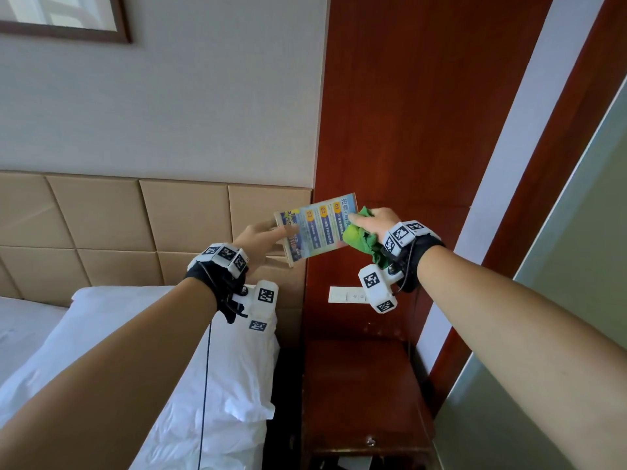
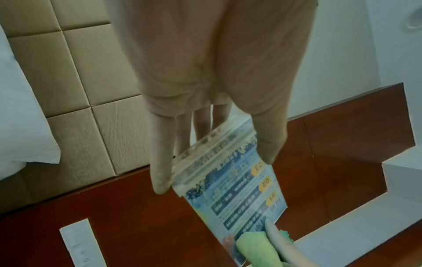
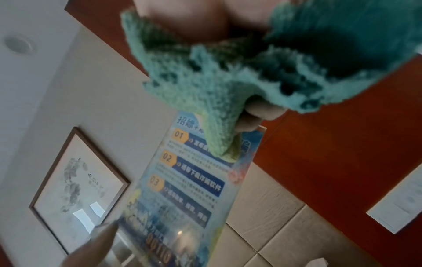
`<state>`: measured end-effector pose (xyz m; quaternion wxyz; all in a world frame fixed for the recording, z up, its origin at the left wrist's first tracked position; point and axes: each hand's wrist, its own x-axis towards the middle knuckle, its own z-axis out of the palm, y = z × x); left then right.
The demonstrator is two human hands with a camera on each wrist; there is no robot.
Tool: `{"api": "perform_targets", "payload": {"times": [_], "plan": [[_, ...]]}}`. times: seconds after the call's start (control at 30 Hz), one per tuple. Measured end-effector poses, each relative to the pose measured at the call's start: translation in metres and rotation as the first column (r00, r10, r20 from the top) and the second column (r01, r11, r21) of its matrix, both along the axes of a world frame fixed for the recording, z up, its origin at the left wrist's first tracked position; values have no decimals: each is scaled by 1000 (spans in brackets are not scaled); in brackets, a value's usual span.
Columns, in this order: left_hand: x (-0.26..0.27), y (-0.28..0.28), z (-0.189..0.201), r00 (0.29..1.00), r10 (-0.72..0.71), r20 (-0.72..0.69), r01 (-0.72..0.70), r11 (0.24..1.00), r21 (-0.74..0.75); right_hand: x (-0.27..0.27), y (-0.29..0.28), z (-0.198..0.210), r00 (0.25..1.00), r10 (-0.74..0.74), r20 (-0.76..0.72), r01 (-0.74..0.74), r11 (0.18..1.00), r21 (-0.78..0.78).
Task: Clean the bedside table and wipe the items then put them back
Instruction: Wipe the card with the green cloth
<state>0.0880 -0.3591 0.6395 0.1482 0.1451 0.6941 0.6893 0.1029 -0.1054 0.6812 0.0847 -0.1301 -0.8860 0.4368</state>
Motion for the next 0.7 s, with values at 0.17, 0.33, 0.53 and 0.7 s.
{"api": "perform_targets", "payload": {"times": [0.17, 0.33, 0.53, 0.7], "plan": [[2, 3, 3, 998, 39, -44, -39, 999, -14, 5, 0, -2, 1000, -23, -21, 21, 996, -85], [-1, 3, 4, 992, 125, -21, -125, 992, 5, 13, -9, 3, 988, -74, -137, 62, 994, -90], [3, 3, 9, 991, 126, -35, -126, 992, 4, 8, -19, 6, 810, -102, -578, 185, 979, 88], [10, 8, 15, 994, 61, -96, -64, 998, -29, 2, -29, 3, 827, 13, -562, 185, 938, 294]]}}
